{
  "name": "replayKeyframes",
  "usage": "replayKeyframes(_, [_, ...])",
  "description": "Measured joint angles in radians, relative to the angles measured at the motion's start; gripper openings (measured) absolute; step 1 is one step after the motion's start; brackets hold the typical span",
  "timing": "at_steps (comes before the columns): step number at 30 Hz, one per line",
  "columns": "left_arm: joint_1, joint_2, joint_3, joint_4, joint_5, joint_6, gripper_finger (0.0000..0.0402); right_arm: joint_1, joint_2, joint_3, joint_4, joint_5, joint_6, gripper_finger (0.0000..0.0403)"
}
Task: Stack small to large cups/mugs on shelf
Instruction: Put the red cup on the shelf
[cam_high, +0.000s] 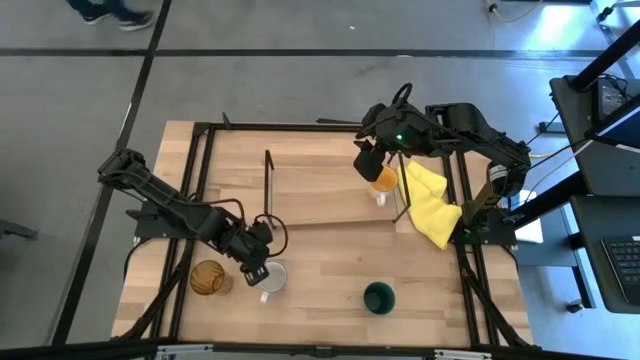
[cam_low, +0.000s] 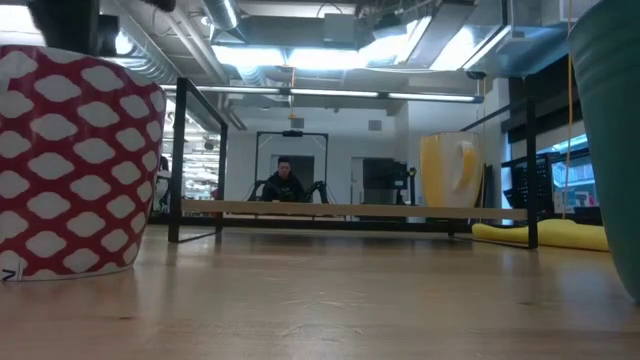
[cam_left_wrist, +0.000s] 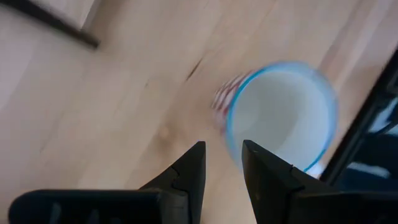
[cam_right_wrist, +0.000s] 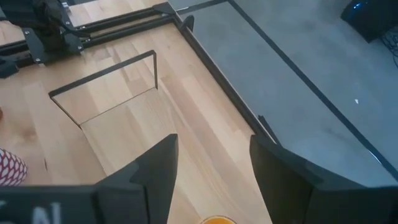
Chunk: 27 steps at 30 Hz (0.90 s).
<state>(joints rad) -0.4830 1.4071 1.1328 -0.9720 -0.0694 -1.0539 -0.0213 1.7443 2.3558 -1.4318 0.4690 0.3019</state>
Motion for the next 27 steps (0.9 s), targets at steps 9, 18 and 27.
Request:
replayKeyframes(9, [0.011, 0.008, 0.000, 0.050, 0.089, -0.040, 0.0099, -0.023, 0.000, 0.000, -0.005, -0.001, 0.000, 0.0201])
replayKeyframes(18, [-0.010, 0.094, 0.000, 0.063, 0.083, -0.044, 0.0099, -0.023, 0.000, 0.000, -0.004, -0.001, 0.001, 0.0201])
replayKeyframes(27, [-0.013, 0.112, 0.000, 0.060, 0.004, -0.059, 0.0099, -0.023, 0.000, 0.000, -0.003, -0.020, 0.007, 0.0201])
